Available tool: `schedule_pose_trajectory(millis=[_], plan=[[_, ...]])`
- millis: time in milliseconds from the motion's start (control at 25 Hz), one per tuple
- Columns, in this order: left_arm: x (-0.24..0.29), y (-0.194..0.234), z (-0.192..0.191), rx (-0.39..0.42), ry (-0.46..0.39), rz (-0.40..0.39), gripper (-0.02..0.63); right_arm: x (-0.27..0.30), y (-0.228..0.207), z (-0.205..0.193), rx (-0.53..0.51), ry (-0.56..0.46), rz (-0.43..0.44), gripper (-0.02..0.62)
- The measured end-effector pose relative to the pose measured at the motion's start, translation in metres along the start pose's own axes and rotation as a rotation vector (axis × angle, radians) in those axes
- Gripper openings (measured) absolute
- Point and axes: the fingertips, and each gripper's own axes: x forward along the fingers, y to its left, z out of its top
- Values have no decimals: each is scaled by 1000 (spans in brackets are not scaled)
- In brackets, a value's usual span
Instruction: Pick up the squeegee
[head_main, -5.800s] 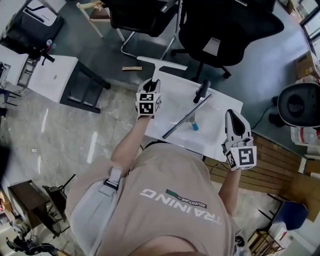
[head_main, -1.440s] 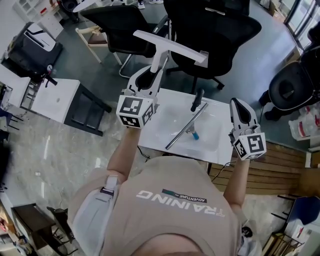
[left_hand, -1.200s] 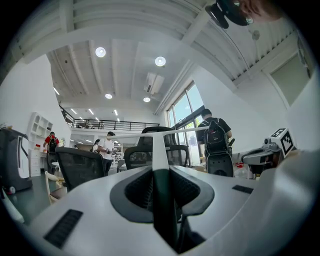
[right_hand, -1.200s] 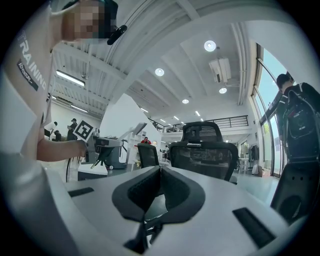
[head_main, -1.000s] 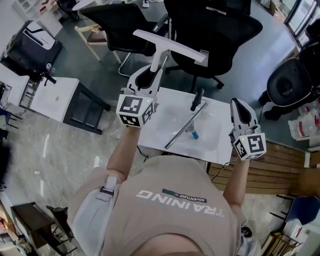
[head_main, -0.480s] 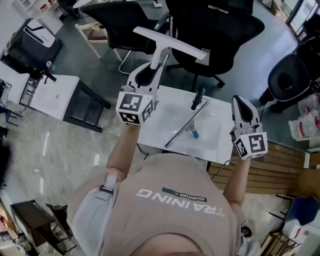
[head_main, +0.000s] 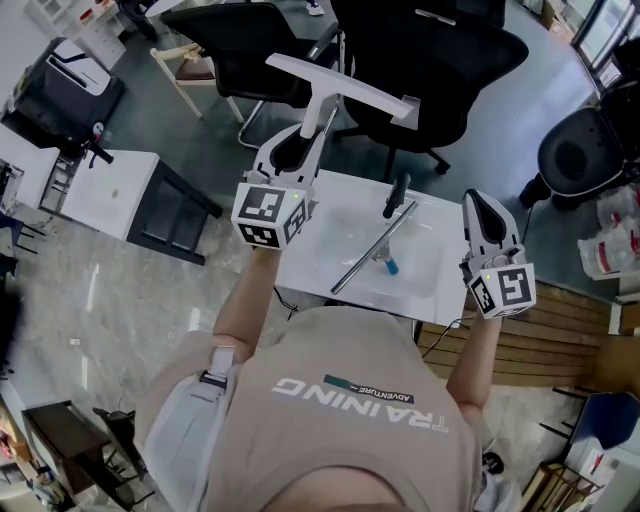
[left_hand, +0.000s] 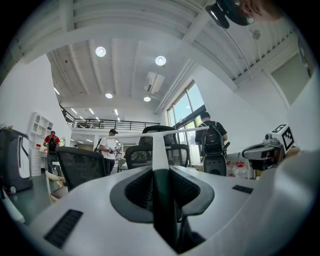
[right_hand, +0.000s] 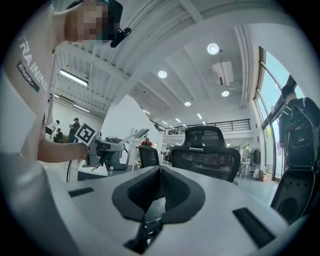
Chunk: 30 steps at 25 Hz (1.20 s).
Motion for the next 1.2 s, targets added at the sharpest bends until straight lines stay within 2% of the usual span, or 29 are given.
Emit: schedule_pose_trajectory(millis=[1200], plan=[[-9, -7, 1, 1, 2, -6, 98, -14, 3, 2, 9, -4, -13, 32]])
